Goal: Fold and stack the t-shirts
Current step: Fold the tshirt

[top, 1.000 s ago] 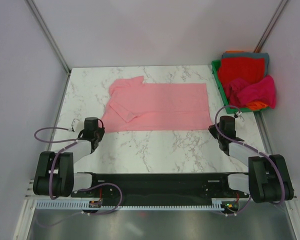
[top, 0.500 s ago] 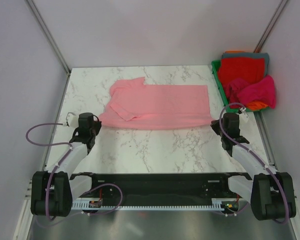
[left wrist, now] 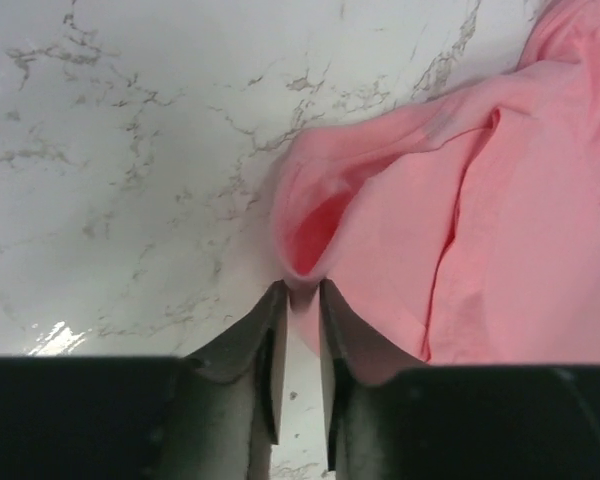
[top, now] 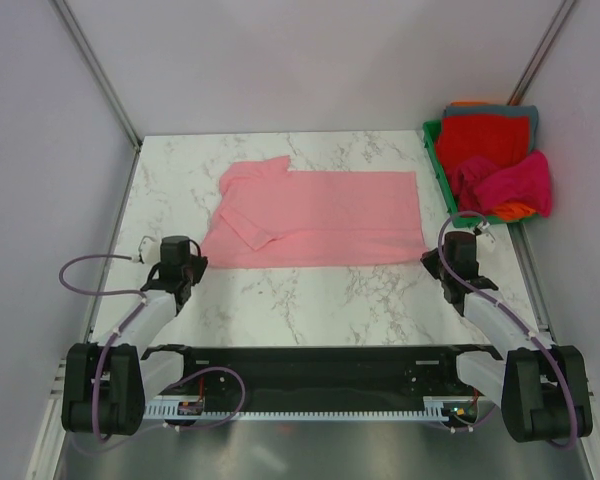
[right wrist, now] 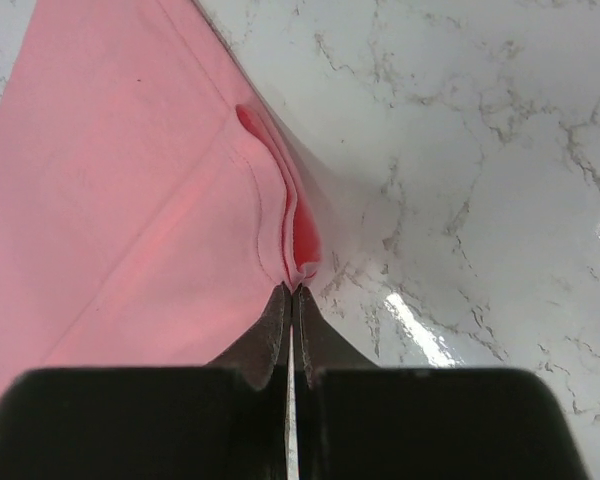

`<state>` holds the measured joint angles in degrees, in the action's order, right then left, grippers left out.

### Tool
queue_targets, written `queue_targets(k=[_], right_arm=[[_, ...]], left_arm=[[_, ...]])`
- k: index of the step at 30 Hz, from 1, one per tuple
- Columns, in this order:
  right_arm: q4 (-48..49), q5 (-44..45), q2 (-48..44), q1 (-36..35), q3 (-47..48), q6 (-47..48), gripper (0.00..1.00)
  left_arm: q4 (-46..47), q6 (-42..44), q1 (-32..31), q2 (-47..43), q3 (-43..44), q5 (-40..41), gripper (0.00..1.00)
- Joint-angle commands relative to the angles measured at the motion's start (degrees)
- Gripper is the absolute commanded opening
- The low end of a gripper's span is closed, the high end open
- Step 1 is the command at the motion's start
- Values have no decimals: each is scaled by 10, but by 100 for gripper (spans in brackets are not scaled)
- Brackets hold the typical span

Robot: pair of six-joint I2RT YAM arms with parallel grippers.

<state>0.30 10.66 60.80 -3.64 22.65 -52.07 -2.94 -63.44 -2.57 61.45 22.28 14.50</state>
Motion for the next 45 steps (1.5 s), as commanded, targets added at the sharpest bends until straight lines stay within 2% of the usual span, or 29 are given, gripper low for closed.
queue_targets(k=[1,3,6,14,15,20,21,23,24,25,26,35,43,45], right_arm=[[1,14,-9,-1,-10,-7,0],[2,14,-7,-1,-14,-8,0],[6,13,-3,-1,-14,-7,0],[11,9,0,-1,-12,-9,0],[11,10,-1,-1,-13,-8,0],[16,11,-6,-1,-16,-11,0],[16,10,-7,-1,-15,-11,0],[16,9,-6,-1,-15,-11,0],[16,9,-5,-1,-14,-10,0],[16,7,-4,-1,-13,-11,0],[16,5,-4,-1,-11,-10,0],[-29,1,-23,-1,25,4,0],[-39,7,-37,0,8,-2,0],[-40,2,-24,-1,28,-1,0]], left_arm=[[2,17,5,2,-15,-1,32],[7,13,5,11,-17,-3,46],[10,12,5,24,-15,-3,53],[25,-1,5,48,-14,17,55],[26,-7,5,53,-14,31,51],[59,-29,5,88,-13,56,46],[65,-29,5,92,-12,59,42],[65,-31,5,104,-3,62,30],[65,-29,5,108,0,63,12],[65,-22,5,108,6,64,4],[65,-16,5,107,8,64,2],[14,19,5,28,23,57,2],[13,35,5,33,20,7,2],[-30,45,5,43,46,2,2]])
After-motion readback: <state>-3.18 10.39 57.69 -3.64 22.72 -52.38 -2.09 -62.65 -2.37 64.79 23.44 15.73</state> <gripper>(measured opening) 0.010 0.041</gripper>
